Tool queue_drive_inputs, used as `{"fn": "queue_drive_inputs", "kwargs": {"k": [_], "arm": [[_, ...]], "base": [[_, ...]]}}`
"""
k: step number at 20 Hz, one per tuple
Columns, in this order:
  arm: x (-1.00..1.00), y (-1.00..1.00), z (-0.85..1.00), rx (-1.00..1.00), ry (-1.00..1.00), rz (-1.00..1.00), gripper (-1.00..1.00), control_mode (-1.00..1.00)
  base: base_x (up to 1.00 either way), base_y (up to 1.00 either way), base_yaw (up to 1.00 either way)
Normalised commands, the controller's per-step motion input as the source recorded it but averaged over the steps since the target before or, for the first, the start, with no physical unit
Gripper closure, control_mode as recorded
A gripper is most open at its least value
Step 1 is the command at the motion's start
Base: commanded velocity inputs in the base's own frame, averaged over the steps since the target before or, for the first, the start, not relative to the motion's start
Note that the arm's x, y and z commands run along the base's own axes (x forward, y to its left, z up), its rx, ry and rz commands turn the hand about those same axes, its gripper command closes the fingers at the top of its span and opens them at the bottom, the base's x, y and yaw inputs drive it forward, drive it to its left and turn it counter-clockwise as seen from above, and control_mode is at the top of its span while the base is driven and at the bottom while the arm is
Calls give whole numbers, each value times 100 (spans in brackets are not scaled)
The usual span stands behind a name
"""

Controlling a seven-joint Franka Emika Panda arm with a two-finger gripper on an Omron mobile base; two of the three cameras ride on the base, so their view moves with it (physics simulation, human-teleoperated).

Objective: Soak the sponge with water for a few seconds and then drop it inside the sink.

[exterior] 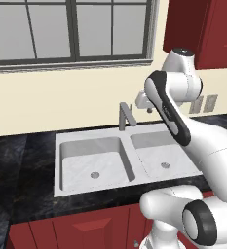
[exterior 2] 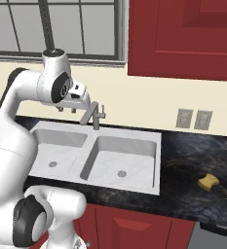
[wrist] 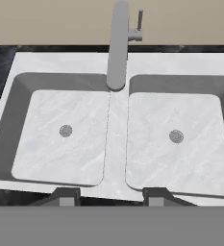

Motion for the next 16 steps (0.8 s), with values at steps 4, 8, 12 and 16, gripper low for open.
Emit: {"fn": "queue_drive_inputs", "kwargs": {"k": [4, 8, 12, 16], "arm": [[0, -13, 0, 0, 0, 0, -100, -100], [0, -36, 0, 0, 0, 0, -100, -100], [0, -42, 0, 0, 0, 2, -100, -100], [0, -44, 0, 0, 0, 0, -100, -100]], "base": [[0, 0, 0], [0, 0, 0], [0, 0, 0], [0, 0, 0]]}}
